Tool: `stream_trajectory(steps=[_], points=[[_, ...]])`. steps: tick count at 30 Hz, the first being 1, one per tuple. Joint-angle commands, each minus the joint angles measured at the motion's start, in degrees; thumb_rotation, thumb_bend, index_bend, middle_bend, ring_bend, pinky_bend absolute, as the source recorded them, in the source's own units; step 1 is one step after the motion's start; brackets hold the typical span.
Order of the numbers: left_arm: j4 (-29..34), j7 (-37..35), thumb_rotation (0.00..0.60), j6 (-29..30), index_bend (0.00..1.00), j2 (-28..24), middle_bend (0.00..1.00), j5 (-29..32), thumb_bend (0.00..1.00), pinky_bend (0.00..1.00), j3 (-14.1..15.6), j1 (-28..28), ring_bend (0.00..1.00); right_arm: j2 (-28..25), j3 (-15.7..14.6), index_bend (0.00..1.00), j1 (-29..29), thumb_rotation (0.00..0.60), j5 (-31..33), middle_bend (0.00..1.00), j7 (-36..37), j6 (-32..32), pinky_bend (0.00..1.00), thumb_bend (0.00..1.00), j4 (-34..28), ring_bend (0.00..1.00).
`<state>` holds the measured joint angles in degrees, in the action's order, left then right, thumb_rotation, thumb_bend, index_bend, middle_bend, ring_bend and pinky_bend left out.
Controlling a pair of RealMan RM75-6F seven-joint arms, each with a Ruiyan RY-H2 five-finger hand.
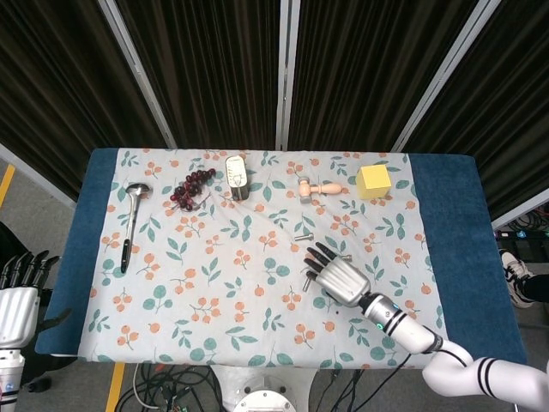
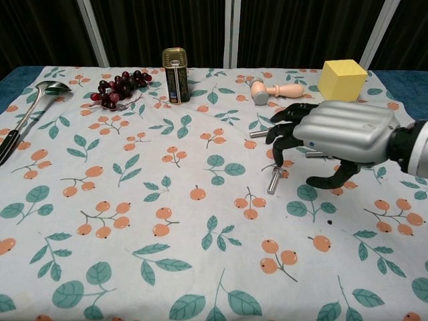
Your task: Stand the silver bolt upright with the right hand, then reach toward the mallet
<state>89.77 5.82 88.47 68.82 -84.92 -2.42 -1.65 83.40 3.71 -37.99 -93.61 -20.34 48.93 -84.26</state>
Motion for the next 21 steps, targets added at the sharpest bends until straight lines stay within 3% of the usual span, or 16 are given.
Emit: stream_trajectory(steps=[1, 10, 21], points=[[-0.3, -0.3, 0.6, -0.1, 0.16, 0.1, 0.08, 0.2, 0.0, 0.0, 0.0, 0.0, 0.0, 3.8, 0.1, 0.37, -1.6, 0.6, 0.4, 0.18, -1.4, -0.5, 0.0, 0.25, 3.7, 0.0], [-1.2, -1.3, 0.6, -0.1, 0.16, 0.4, 0.08, 0.4, 0.0, 0.0, 0.0, 0.3, 0.0, 9.2, -1.5, 0.4, -2.6, 0.6, -0.5, 0.19, -0.1, 1.4, 0.0, 0.26, 9.4, 0.0], [-2.1, -2.5, 0.6, -0.3, 0.16, 0.7, 0.08, 0.4, 0.0, 0.0, 0.2, 0.4, 0.0, 11.1, -2.9, 0.44, -2.5, 0.6, -0.6, 0.21, 1.2, 3.3, 0.0, 0.28, 11.6, 0.0]])
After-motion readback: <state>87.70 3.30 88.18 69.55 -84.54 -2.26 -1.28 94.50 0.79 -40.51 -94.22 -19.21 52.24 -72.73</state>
